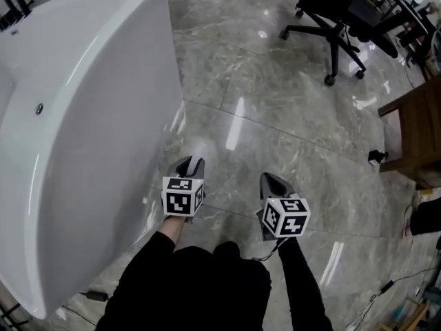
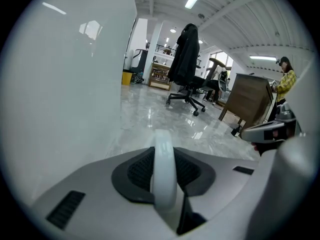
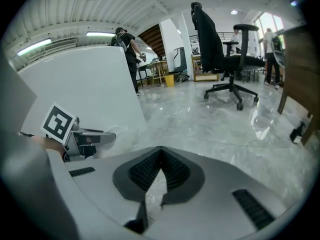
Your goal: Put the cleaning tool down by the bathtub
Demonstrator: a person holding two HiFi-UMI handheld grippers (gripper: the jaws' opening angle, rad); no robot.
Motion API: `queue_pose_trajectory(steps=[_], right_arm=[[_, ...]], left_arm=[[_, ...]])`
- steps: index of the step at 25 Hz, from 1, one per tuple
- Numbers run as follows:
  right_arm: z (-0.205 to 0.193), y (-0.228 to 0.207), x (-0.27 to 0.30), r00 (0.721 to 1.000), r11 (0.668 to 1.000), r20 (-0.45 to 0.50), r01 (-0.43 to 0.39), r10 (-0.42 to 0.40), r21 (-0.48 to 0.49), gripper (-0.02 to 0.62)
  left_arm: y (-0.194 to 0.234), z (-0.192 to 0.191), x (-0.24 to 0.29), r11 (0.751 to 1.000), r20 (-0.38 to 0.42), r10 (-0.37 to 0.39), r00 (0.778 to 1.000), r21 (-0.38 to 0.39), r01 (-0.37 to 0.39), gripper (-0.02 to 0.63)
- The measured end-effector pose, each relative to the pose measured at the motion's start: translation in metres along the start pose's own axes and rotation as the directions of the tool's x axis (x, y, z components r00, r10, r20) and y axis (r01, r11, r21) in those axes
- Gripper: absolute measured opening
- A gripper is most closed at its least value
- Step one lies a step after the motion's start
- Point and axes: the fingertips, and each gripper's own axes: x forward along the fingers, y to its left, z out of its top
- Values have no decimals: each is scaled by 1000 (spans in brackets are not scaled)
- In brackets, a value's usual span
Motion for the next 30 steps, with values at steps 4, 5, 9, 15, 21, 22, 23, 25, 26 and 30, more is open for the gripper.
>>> queue_pose_trajectory(steps=[4, 5, 9, 15, 21, 22, 23, 25, 26, 30], right_arm=[[-7, 3, 17, 1000, 1000, -4, -13, 13, 0, 0], [-9, 3, 20, 1000, 1000, -5, -18, 18, 0, 0], [-13, 4, 28, 1000, 1000, -4, -25, 25, -3, 0], [-20, 5, 36, 999, 1000, -12, -30, 30, -5, 0], [-29, 2, 42, 999, 999, -32, -31, 31, -5, 0], [-31, 1, 43, 999, 999, -35, -32, 31, -5, 0], [-33, 0, 44, 999, 999, -38, -33, 32, -8, 0], [-37, -1, 46, 999, 999, -43, -33, 33, -13, 2], [-38, -2, 47, 999, 999, -45, -32, 32, -14, 1], [-48, -3, 51, 997, 999, -61, -36, 35, -10, 0]], left_arm=[[5, -15, 15, 1000, -6, 1, 1000, -2, -1, 99], [6, -18, 18, 1000, -9, 3, 1000, -3, -3, 100], [10, -30, 29, 1000, -21, 15, 1000, -6, -16, 98], [20, -45, 43, 999, -44, 35, 998, 2, -35, 100], [27, -61, 57, 998, -71, 52, 996, 21, -51, 100], [28, -63, 60, 998, -77, 55, 995, 30, -53, 100], [28, -66, 63, 998, -83, 57, 995, 37, -54, 98], [30, -70, 69, 998, -92, 61, 994, 33, -58, 98], [31, -72, 71, 998, -96, 64, 993, 27, -62, 99], [32, -81, 76, 997, -113, 73, 991, 17, -72, 100]])
